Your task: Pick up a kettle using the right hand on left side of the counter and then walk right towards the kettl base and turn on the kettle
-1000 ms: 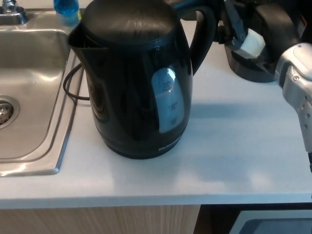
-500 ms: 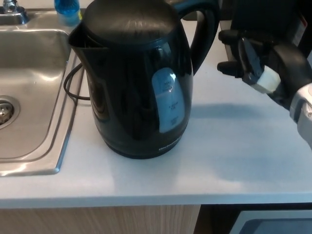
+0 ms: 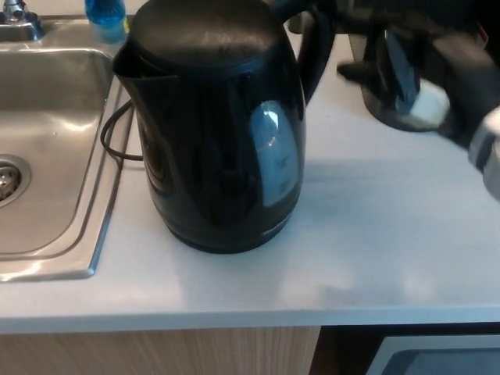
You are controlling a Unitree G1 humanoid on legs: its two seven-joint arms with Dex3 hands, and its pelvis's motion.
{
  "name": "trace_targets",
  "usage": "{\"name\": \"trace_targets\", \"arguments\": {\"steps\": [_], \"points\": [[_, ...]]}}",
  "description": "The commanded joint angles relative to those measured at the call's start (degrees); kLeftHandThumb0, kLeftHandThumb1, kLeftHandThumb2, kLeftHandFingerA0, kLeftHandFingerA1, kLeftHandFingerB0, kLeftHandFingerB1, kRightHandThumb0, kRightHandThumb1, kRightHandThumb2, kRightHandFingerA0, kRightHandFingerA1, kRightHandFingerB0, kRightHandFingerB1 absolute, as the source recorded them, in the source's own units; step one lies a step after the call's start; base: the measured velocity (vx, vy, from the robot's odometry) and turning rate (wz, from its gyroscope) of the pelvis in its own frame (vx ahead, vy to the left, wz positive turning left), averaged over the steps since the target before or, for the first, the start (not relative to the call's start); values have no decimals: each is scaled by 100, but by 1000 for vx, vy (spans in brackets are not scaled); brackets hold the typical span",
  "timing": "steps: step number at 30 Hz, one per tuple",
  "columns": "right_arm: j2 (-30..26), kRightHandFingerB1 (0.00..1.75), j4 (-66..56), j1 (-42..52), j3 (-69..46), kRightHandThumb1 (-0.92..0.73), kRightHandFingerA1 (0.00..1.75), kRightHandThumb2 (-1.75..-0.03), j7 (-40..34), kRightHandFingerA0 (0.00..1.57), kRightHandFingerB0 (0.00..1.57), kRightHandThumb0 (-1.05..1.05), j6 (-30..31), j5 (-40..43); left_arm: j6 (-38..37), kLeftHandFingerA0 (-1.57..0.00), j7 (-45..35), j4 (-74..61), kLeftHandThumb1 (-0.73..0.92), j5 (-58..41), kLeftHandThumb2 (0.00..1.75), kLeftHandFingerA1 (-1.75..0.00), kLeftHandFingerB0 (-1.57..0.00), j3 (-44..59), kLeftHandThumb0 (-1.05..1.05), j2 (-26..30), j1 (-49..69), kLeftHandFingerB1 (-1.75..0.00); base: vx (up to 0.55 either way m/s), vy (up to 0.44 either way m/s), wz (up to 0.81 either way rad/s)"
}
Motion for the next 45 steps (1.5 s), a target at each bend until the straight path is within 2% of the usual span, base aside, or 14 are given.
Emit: {"name": "trace_targets", "arguments": {"steps": [1,3,6,9,13,14,19,20,21,22,23,25,32,45], "points": [[-158,18,867,-554,19,-76,20,-124,60,2,5,-98,280,-46,-351,-93,87,-73,53,67,122,-105,-81,-20,33,-2,39,-92,0,0,0],[-286,1,1384,-763,211,-80,11,-130,24,0,15,-105,26,-327,-357,-93,82,-143,54,64,117,-101,-82,-7,25,-9,123,-91,0,0,0],[-393,0,1672,-808,354,-83,14,-131,-1,0,4,-105,-277,-494,-437,-90,120,-143,52,168,117,-99,-80,-60,27,30,193,-90,0,0,0],[-417,0,1845,-813,345,-84,16,-130,-75,0,11,-105,-349,-523,-412,-91,43,7,53,38,117,-100,-80,31,29,32,135,-90,0,0,0],[-413,11,1919,-758,291,-81,22,-127,-125,0,12,-97,-372,-534,-451,-93,96,168,54,83,116,-100,-81,41,28,76,86,-91,0,0,0],[-437,24,1857,-650,316,-83,28,-127,-203,1,4,-96,-397,-620,-502,-91,36,298,56,74,119,-101,-82,61,31,129,48,-92,0,0,0],[-445,28,1777,-574,315,-83,33,-127,-182,1,13,-95,-393,-668,-575,-93,1,437,53,95,116,-99,-80,55,29,186,31,-90,0,0,0],[-422,32,1817,-594,302,-92,41,-81,-201,2,9,-100,-407,-667,-586,-92,-25,438,54,77,120,-102,-81,61,32,180,36,-91,0,0,0],[-394,32,1875,-624,287,-92,41,-81,-229,2,9,-100,-425,-672,-602,-92,-66,439,54,46,120,-102,-81,75,32,170,40,-91,0,0,0],[-365,30,1916,-665,273,-84,32,-127,-261,2,14,-99,-424,-673,-613,-93,-46,412,53,59,117,-100,-79,63,31,159,55,-89,0,0,0],[-297,33,2166,-842,249,-76,37,-121,-335,6,9,-90,-492,-688,-596,-93,-44,314,53,33,116,-101,-83,71,26,114,85,-92,0,0,0],[-155,24,2688,-1262,164,-81,23,-126,-378,3,4,-99,-647,-634,-560,-96,45,334,52,103,116,-102,-84,26,29,127,49,-92,0,0,0],[-54,13,3316,-1810,178,-76,19,-127,-197,1,12,-99,-907,-651,-523,-92,22,175,53,89,116,-100,-83,-4,28,94,138,-92,0,0,0],[555,19,4058,-2147,-57,-79,30,-127,-378,3,11,-102,-1242,-527,-760,-91,47,491,54,151,117,-99,-78,-1,23,166,146,-89,0,0,0]]}}
